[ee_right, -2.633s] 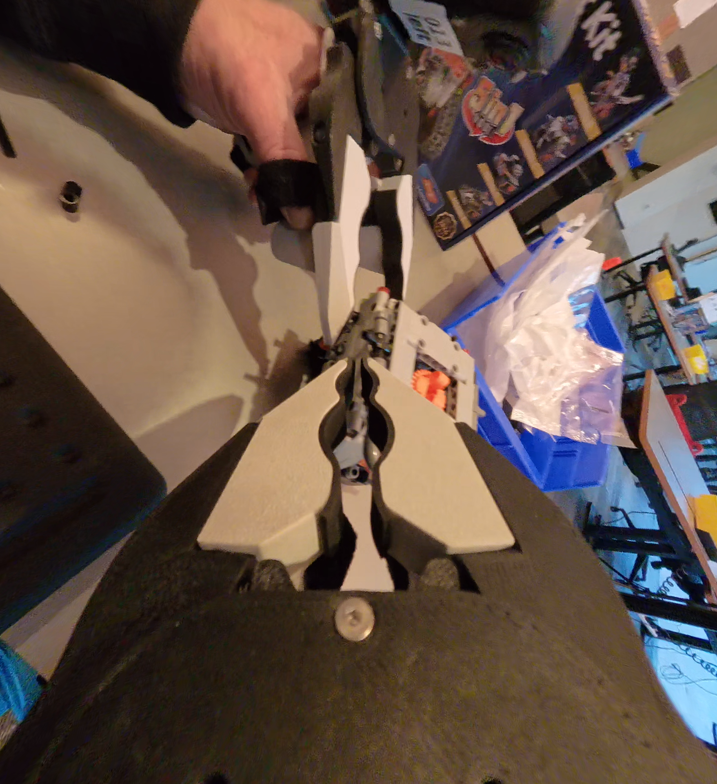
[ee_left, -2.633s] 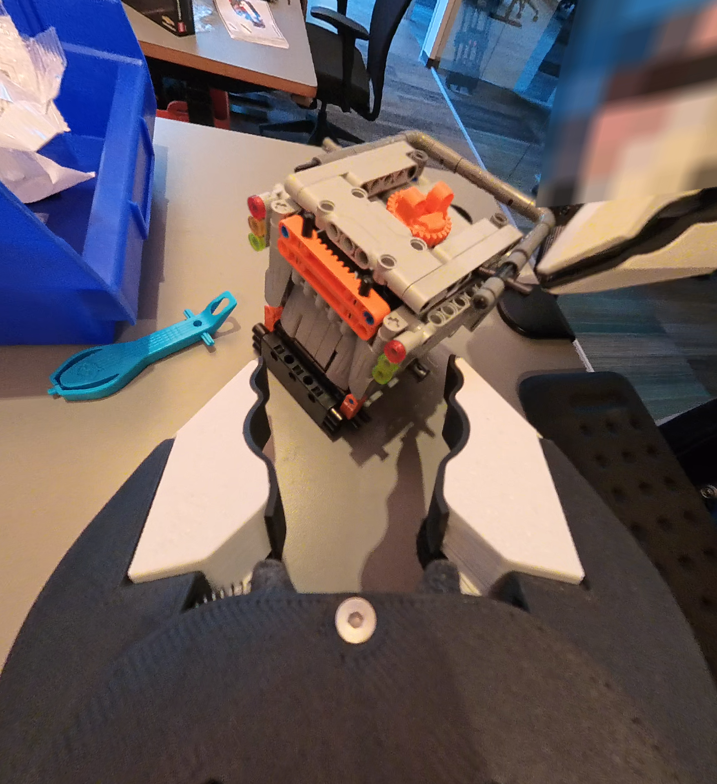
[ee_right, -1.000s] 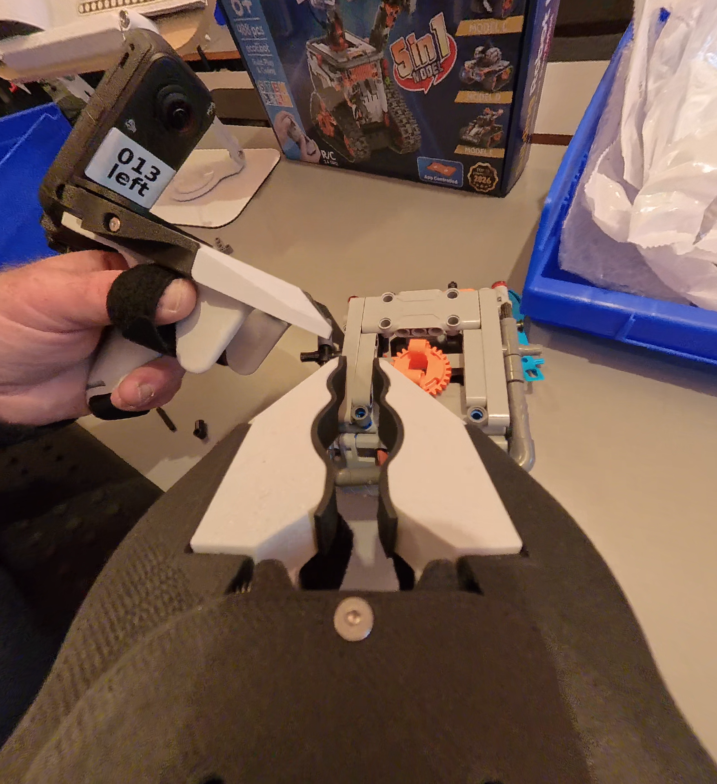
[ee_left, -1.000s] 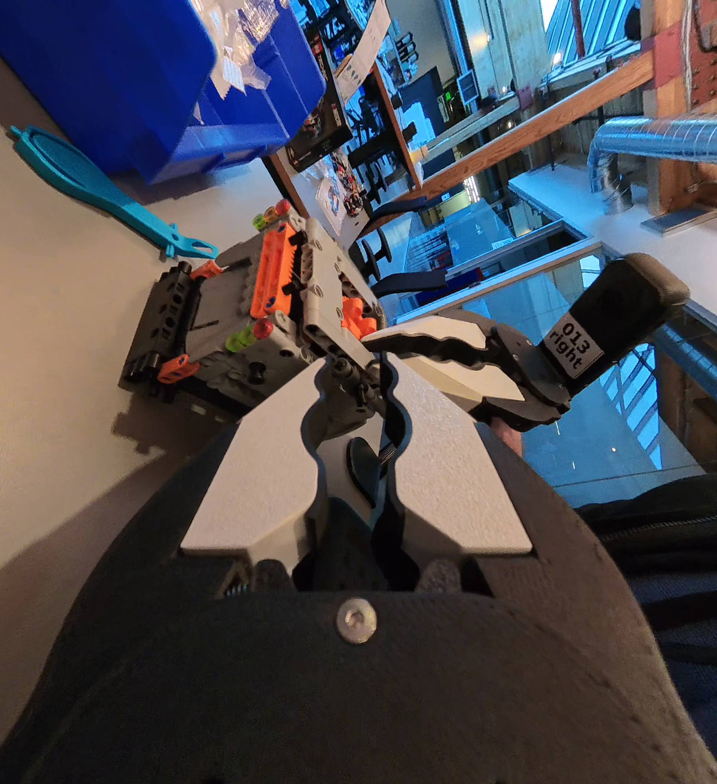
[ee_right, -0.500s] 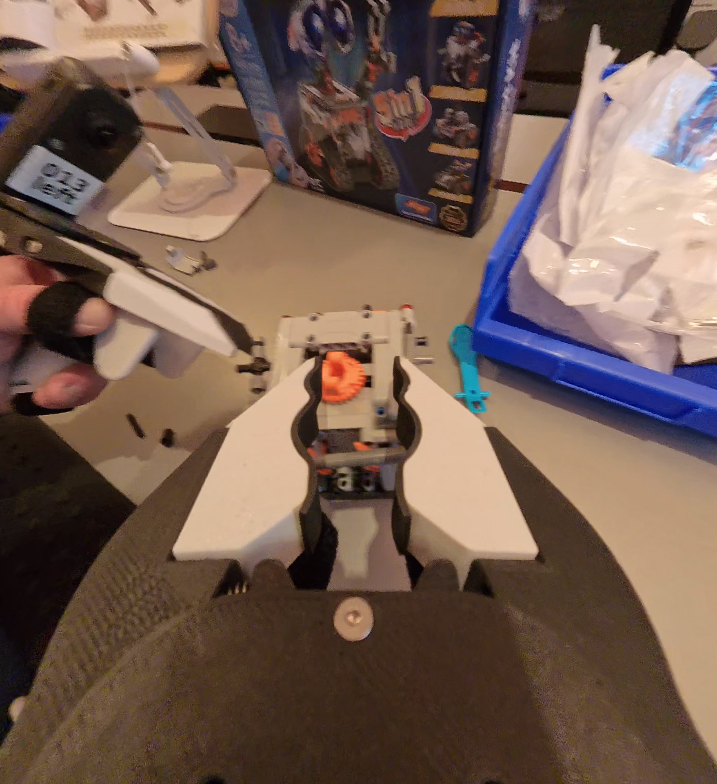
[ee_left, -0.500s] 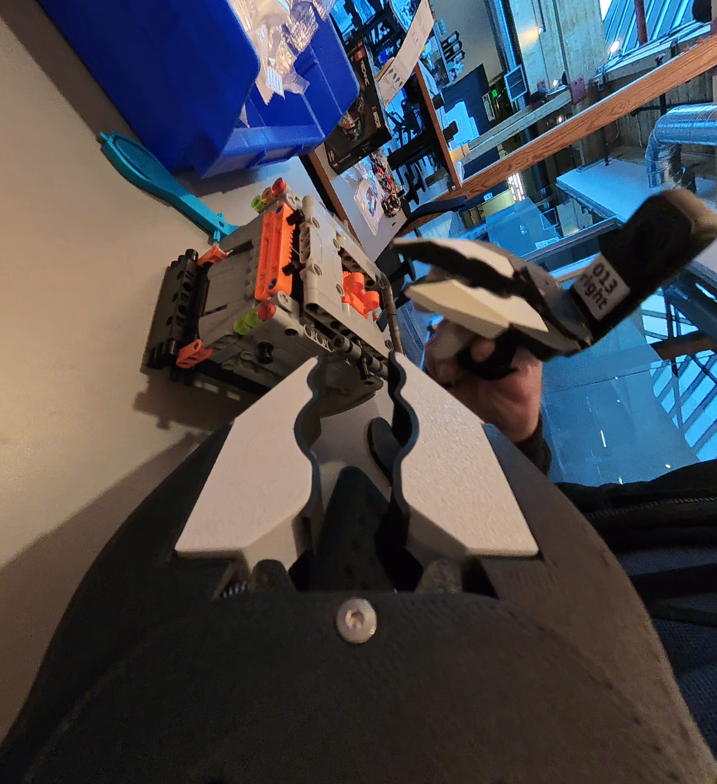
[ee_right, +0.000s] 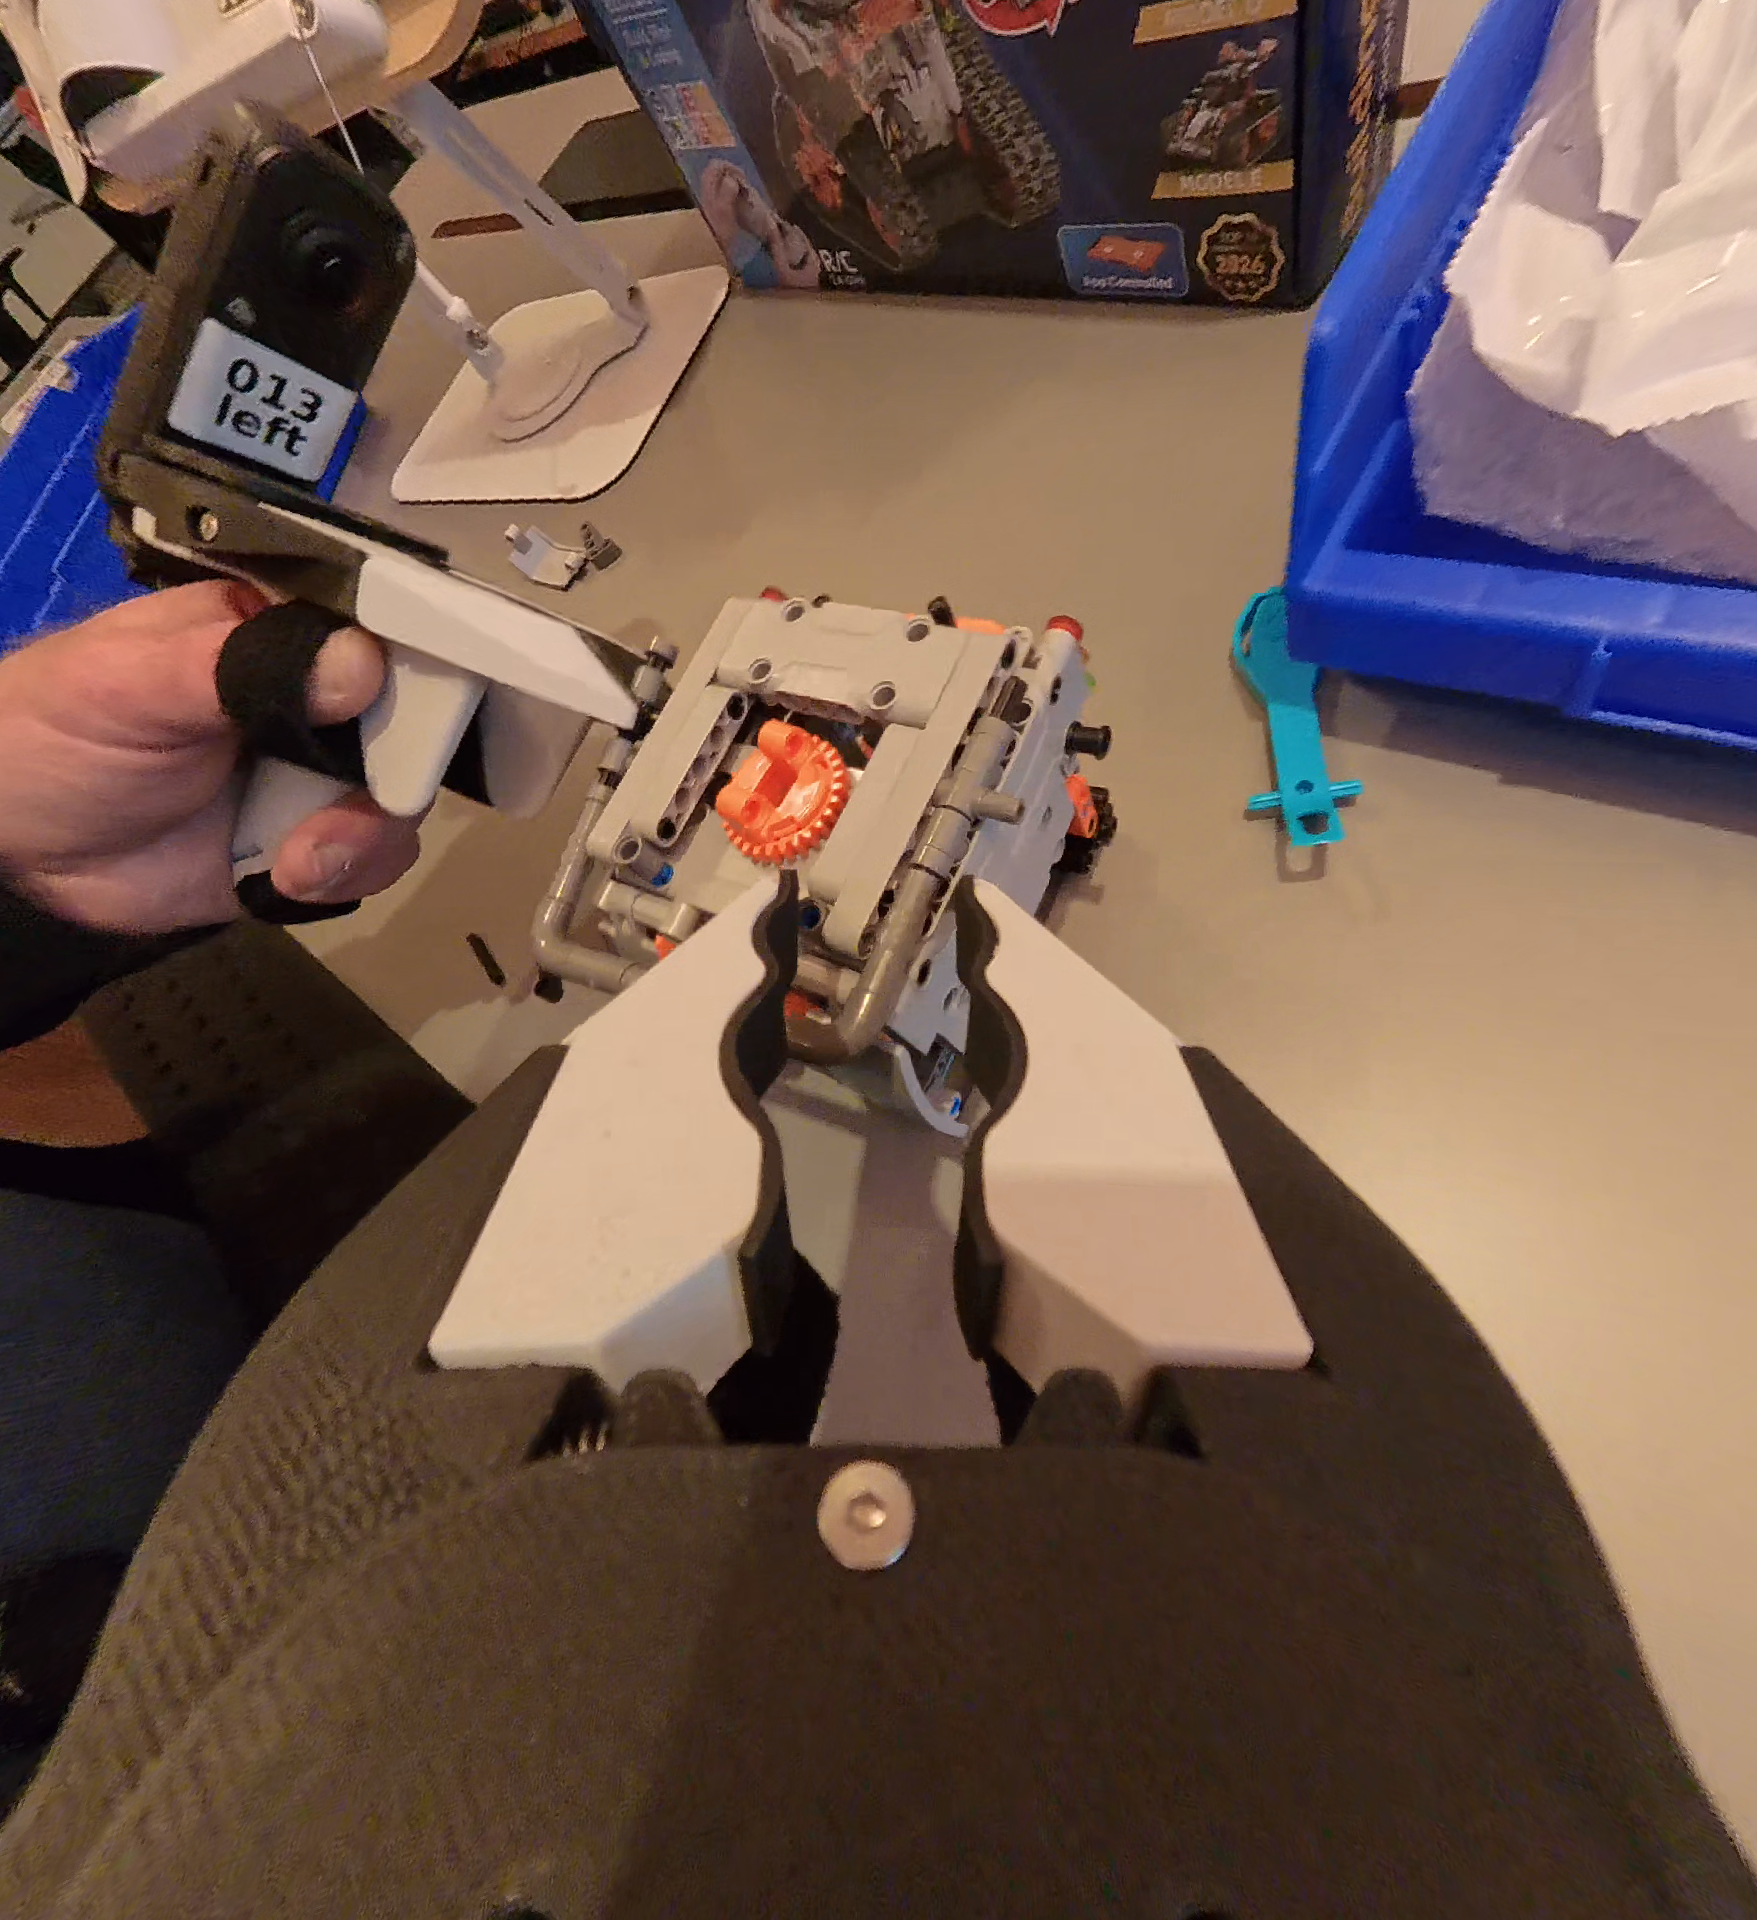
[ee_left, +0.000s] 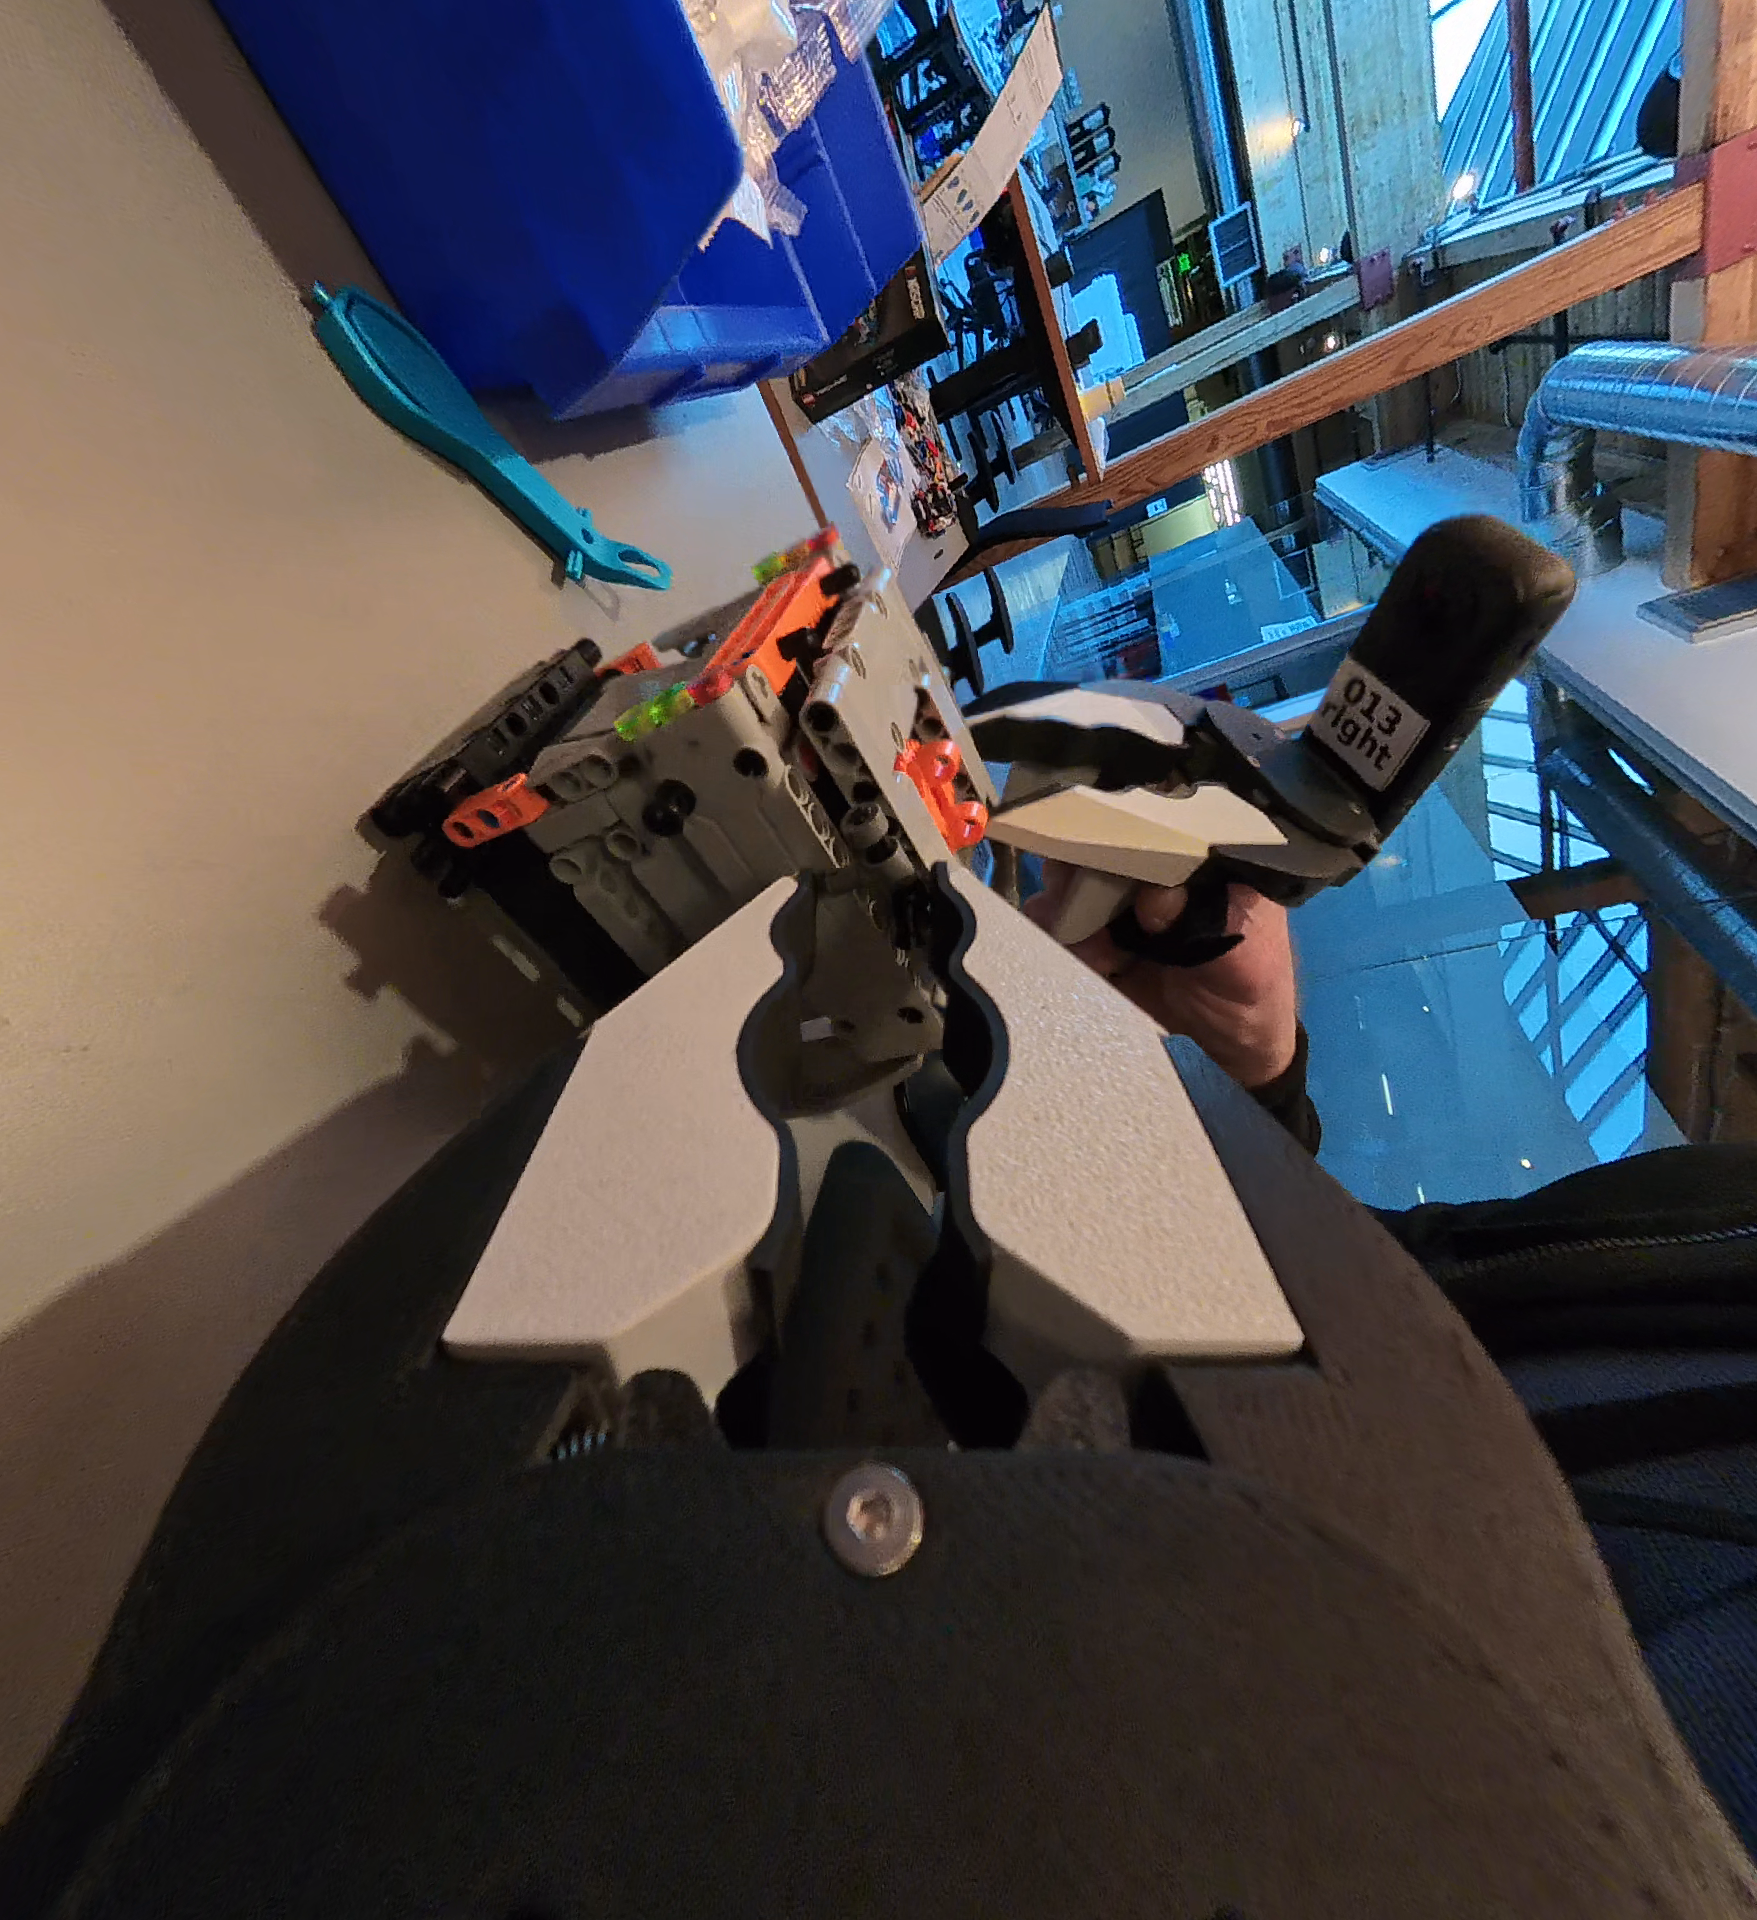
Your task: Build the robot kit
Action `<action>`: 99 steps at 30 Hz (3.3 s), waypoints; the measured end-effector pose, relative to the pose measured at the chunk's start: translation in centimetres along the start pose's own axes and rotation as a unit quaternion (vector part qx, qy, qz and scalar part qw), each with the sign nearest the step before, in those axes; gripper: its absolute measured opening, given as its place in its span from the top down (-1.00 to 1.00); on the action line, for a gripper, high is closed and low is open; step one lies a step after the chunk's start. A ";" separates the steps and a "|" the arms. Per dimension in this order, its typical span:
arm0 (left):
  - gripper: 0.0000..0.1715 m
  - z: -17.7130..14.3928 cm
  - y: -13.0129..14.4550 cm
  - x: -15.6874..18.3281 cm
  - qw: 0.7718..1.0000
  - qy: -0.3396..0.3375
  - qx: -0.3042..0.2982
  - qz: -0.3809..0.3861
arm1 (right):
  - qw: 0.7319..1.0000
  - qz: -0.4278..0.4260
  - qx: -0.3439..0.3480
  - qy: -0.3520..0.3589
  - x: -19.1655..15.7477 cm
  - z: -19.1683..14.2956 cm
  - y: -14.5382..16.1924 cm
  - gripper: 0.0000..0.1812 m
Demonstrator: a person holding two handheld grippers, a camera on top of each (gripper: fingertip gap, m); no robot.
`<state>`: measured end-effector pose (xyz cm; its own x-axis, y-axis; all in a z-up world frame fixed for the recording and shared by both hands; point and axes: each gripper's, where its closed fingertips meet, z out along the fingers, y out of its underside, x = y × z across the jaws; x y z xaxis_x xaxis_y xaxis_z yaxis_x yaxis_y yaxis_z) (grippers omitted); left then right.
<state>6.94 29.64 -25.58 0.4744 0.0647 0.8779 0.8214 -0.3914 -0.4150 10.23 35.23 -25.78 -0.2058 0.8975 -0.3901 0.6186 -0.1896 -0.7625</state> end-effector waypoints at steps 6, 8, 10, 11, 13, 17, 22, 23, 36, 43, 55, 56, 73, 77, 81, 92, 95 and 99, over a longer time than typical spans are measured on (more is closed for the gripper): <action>0.82 -0.7 -0.1 -0.2 1.000 0.003 -0.013 0.003 | 1.000 0.009 0.002 -0.023 -1.5 -0.1 0.7 0.68; 0.82 -0.9 -0.2 -0.2 1.000 0.007 -0.015 0.001 | 0.999 0.013 0.000 -0.030 -1.7 -0.1 0.9 0.68; 0.82 -1.0 -0.1 -0.1 1.000 0.012 -0.020 0.008 | 0.999 0.014 0.000 -0.035 -1.8 -0.2 1.0 0.68; 0.83 -1.0 -0.1 0.0 1.000 0.017 -0.020 0.011 | 0.999 0.018 0.001 -0.038 -1.8 -0.2 1.0 0.68; 0.84 -1.0 -0.1 0.1 0.999 0.032 -0.014 0.008 | 0.999 0.017 0.000 -0.039 -1.8 -0.2 1.0 0.68; 0.84 -1.4 0.2 0.4 0.997 0.080 -0.009 0.006 | 0.999 0.016 -0.008 -0.047 -2.0 -0.2 1.2 0.68; 0.84 -1.9 -0.1 0.8 0.992 0.128 0.009 -0.006 | 0.998 0.018 -0.015 -0.065 -2.4 0.0 1.2 0.72; 0.84 -2.0 -0.1 1.0 0.992 0.126 0.006 0.003 | 0.997 0.019 -0.015 -0.068 -2.5 0.0 1.1 0.73; 0.79 -2.8 0.2 1.4 0.988 0.156 -0.003 0.010 | 0.997 -0.077 0.020 0.002 -1.9 -1.0 -1.6 0.73; 0.76 -2.6 0.2 1.5 0.988 0.153 -0.010 0.015 | 0.989 -0.123 0.011 -0.077 -6.6 0.5 -2.4 0.73; 0.75 -2.9 0.0 2.2 0.990 0.141 -0.016 0.021 | 0.983 -0.133 -0.052 -0.118 -9.5 4.6 -1.2 0.85; 0.75 -3.0 -0.1 2.0 0.991 0.135 -0.014 0.017 | 0.983 -0.133 -0.055 -0.117 -9.6 4.7 -1.2 0.86; 0.84 -3.4 0.2 1.7 0.991 0.130 -0.031 0.001 | 0.979 -0.127 -0.067 -0.142 -10.3 5.1 -0.8 0.88; 0.81 -3.7 0.3 1.7 0.990 0.137 -0.030 0.004 | 0.981 -0.112 -0.066 -0.143 -10.1 5.0 -0.8 0.88; 0.80 -4.2 0.4 1.6 0.991 0.135 -0.027 0.001 | 0.981 -0.108 -0.064 -0.145 -10.0 4.9 -0.9 0.89; 0.79 -3.9 1.6 2.1 0.992 0.118 -0.054 0.001 | 0.979 -0.134 -0.069 -0.140 -10.7 5.1 -0.6 0.88; 0.82 -4.1 1.5 2.0 0.991 0.123 -0.048 -0.005 | 0.980 -0.122 -0.067 -0.144 -10.6 5.1 -0.7 0.87; 0.97 -4.4 1.2 1.9 0.992 0.117 -0.037 0.005 | 0.980 -0.124 -0.068 -0.143 -10.5 5.0 -0.6 0.86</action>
<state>7.47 25.24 -23.35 0.3880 -0.1517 0.9091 0.7879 -0.4572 -0.4125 8.25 23.94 -23.83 -0.5546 0.7572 -0.3451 0.6138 0.0922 -0.7841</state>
